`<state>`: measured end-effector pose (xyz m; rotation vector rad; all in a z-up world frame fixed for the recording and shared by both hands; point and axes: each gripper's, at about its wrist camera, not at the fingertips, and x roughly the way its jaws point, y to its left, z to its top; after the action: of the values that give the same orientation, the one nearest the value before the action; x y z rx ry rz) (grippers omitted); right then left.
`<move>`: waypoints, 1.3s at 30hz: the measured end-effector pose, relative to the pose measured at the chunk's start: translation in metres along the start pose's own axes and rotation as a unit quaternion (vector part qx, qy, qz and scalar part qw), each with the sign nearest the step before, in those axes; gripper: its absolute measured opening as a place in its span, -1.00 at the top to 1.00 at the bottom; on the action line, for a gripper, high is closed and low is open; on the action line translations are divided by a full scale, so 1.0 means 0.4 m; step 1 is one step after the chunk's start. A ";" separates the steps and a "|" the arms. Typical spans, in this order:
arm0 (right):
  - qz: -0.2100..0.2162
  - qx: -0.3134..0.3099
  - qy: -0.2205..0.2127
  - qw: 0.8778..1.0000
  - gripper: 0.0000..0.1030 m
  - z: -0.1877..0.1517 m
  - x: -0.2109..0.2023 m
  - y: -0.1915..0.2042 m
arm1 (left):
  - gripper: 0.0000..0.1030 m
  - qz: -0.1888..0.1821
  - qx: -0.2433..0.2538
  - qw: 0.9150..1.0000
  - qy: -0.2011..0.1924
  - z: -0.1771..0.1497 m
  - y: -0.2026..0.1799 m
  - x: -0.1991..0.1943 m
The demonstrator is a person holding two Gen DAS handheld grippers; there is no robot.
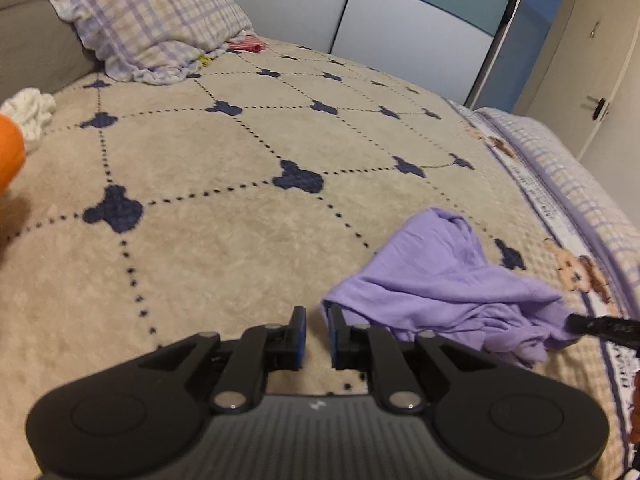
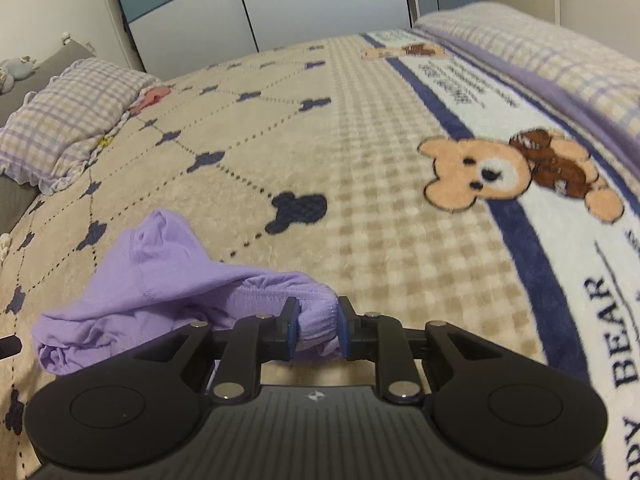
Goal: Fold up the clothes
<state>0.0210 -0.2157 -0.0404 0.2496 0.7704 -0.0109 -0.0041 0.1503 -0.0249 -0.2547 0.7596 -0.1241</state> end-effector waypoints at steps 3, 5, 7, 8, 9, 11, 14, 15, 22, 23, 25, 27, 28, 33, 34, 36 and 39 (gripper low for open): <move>0.003 0.012 0.013 1.000 0.47 -0.005 0.008 -0.007 | 0.21 -0.009 0.023 1.000 -0.002 -0.007 -0.020 -0.002; 0.004 0.016 0.019 1.000 0.28 -0.007 0.010 -0.007 | -0.10 -0.011 0.040 0.999 -0.004 -0.011 -0.039 0.000; 0.004 0.018 0.021 1.000 0.14 -0.009 0.011 -0.004 | -0.33 -0.015 0.055 0.998 -0.004 -0.014 -0.058 0.005; 0.004 0.017 0.021 1.000 0.10 -0.011 0.012 -0.002 | -0.35 -0.018 0.061 0.998 -0.004 -0.015 -0.068 0.009; 0.006 0.015 0.023 1.000 0.07 -0.011 0.014 0.001 | -0.39 -0.022 0.066 0.998 -0.004 -0.015 -0.076 0.012; 0.010 0.008 0.029 0.999 0.02 -0.014 0.020 0.008 | -0.41 -0.031 0.072 0.997 -0.005 -0.015 -0.093 0.018; 0.010 -0.008 0.039 0.999 -0.07 -0.020 0.030 0.022 | -0.45 -0.047 0.075 0.996 -0.003 -0.016 -0.115 0.028; 0.008 -0.014 0.042 0.999 -0.08 -0.023 0.034 0.027 | -0.45 -0.051 0.077 0.996 -0.001 -0.017 -0.123 0.033; -0.008 -0.037 0.029 0.999 0.61 -0.030 0.032 0.032 | -0.46 -0.068 0.101 0.993 0.005 -0.023 -0.181 0.059; -0.001 -0.025 0.024 0.999 0.71 -0.026 0.025 0.024 | -0.46 -0.070 0.105 0.992 0.003 -0.024 -0.189 0.060; 0.019 0.004 0.006 1.000 0.76 -0.013 0.002 0.009 | -0.46 -0.074 0.115 0.991 -0.001 -0.025 -0.206 0.062; 0.050 0.034 -0.006 0.998 0.79 0.004 -0.022 -0.006 | -0.46 -0.078 0.124 0.989 -0.006 -0.027 -0.224 0.064; 0.066 0.049 -0.012 0.997 0.81 0.012 -0.034 -0.014 | -0.46 -0.080 0.129 0.988 -0.008 -0.027 -0.232 0.065; 0.158 0.105 -0.012 0.982 0.81 0.036 -0.073 -0.039 | -0.46 -0.104 0.158 0.982 -0.027 -0.031 -0.279 0.055; 0.172 0.111 -0.013 0.979 0.82 0.039 -0.080 -0.040 | -0.46 -0.109 0.163 0.980 -0.030 -0.033 -0.289 0.053; 0.204 0.129 -0.006 0.970 0.82 0.042 -0.085 -0.040 | -0.46 -0.122 0.173 0.977 -0.034 -0.036 -0.306 0.049; 0.246 0.147 0.006 0.958 0.82 0.046 -0.093 -0.036 | -0.46 -0.142 0.191 0.970 -0.041 -0.043 -0.333 0.045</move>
<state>0.0053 -0.2368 -0.0053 0.7211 0.6999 0.3495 -0.0058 0.0153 -0.0125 0.0010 0.5998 -0.5228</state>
